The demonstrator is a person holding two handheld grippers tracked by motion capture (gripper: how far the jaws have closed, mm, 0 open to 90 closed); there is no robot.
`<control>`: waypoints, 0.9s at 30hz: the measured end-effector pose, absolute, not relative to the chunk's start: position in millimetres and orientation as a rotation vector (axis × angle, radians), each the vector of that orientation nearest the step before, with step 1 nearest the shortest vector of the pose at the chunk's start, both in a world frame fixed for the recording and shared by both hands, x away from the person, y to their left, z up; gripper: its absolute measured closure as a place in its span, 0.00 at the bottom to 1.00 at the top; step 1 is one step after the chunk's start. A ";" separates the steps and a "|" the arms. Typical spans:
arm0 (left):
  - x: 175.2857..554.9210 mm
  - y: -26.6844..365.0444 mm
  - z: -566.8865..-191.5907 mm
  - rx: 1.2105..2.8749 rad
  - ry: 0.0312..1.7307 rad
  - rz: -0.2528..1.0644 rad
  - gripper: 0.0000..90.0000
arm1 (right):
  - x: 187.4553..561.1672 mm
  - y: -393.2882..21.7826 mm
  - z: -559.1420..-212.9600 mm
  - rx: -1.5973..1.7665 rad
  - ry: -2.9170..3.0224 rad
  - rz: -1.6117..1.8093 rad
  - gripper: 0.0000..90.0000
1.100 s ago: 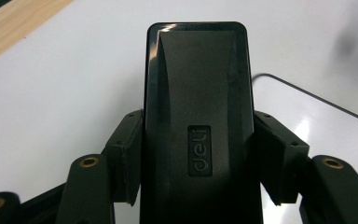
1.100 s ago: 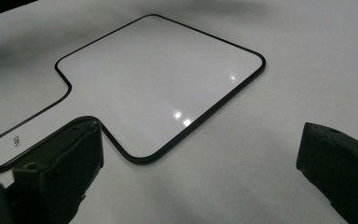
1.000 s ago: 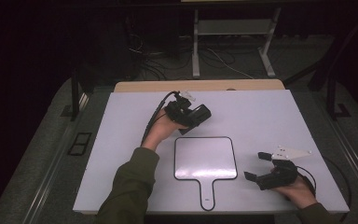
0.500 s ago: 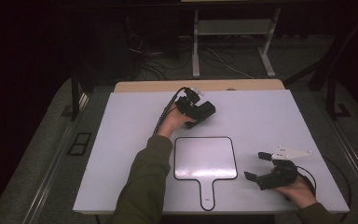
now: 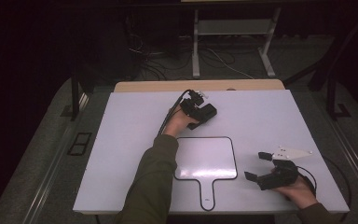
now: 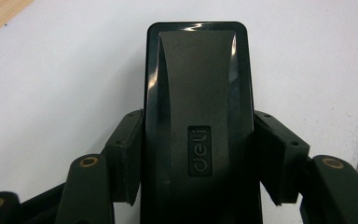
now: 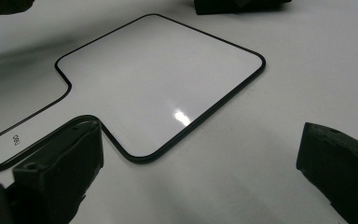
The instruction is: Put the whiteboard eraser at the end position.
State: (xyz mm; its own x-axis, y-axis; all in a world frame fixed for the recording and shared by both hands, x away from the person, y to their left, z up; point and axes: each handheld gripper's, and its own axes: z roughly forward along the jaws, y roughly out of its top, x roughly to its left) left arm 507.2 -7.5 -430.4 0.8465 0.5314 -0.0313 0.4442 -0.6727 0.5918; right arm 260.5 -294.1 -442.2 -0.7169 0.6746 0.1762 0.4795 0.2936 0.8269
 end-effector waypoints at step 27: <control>499.8 12.1 -415.4 2.242 0.695 0.162 0.26 | 261.8 -297.6 -444.1 1.078 2.352 1.390 0.00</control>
